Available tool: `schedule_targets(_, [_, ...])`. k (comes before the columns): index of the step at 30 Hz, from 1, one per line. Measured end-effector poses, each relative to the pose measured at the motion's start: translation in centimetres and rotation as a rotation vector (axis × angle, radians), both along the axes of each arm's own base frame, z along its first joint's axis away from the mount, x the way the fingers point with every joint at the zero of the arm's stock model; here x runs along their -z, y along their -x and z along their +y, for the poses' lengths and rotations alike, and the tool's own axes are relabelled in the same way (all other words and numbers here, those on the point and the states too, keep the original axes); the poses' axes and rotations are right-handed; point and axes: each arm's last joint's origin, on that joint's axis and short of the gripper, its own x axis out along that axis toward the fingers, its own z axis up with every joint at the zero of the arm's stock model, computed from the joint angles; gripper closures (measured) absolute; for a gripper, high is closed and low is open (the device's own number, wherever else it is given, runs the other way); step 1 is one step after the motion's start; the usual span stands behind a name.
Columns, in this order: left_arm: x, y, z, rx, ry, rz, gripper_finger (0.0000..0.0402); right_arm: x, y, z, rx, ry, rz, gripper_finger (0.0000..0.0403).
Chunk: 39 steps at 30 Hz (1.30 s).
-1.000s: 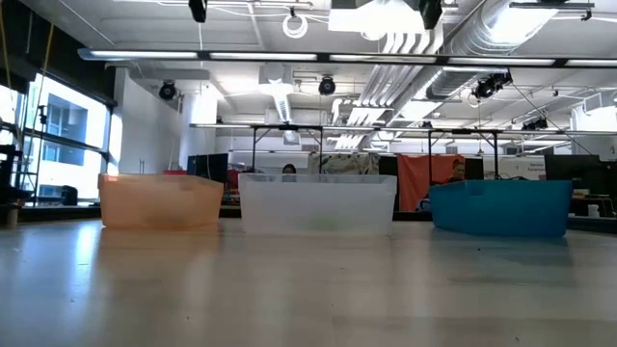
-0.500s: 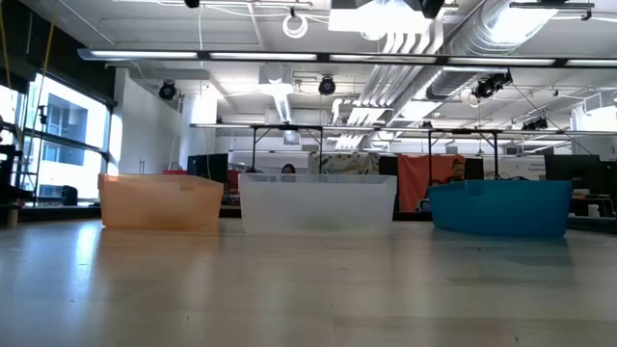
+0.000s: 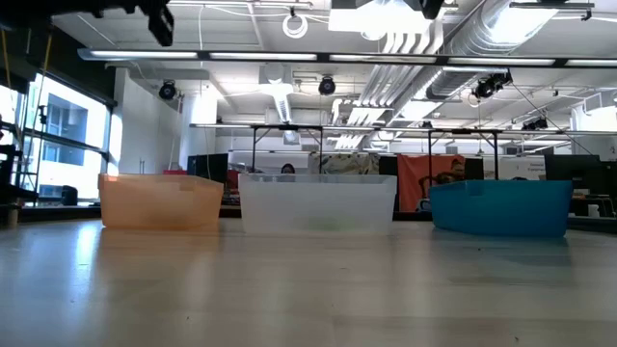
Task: Sort Halloween decoration
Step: Return to home position
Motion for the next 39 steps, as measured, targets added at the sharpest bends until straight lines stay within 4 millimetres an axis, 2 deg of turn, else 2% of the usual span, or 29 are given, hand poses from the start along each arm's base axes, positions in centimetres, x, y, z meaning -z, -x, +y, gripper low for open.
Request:
schedule_targets(8, [3.6, 3.7, -0.1, -0.016, 0.036, -0.084, 0.0401, 0.2, 0.0, 0.0, -0.009, -0.002, 0.022, 0.0402])
schedule_targets(13, [5.5, 5.2, 0.0, -0.051, 0.048, -0.153, 0.0401, 0.4, 0.0, 0.0, -0.012, -0.034, 0.041, 0.0402])
schedule_targets(19, [7.9, 5.9, 0.2, -0.113, 0.097, -0.17, 0.0401, 0.5, 0.2, 0.3, -0.083, -0.035, 0.057, 0.0403])
schedule_targets(21, [8.1, 6.0, 0.3, -0.122, 0.118, -0.154, 0.0401, 0.6, 0.4, 0.4, -0.111, -0.037, 0.074, 0.0403])
schedule_targets(28, [8.3, 6.1, 0.3, -0.113, 0.169, -0.133, 0.0401, 0.9, 3.3, 1.0, -0.144, -0.077, 0.131, 0.0403])
schedule_targets(31, [8.7, 6.0, 0.1, -0.047, 0.209, -0.086, 0.0401, 2.2, 5.3, 1.6, -0.166, -0.063, 0.079, 0.0403])
schedule_targets(34, [9.1, 5.9, 0.0, -0.016, 0.215, -0.044, 0.0401, 4.5, 6.9, 2.1, -0.124, -0.041, -0.038, 0.0403])
schedule_targets(39, [9.5, 5.8, 0.0, -0.019, 0.214, -0.002, 0.0401, 9.0, 7.5, 2.3, -0.096, 0.014, -0.259, 0.0403])
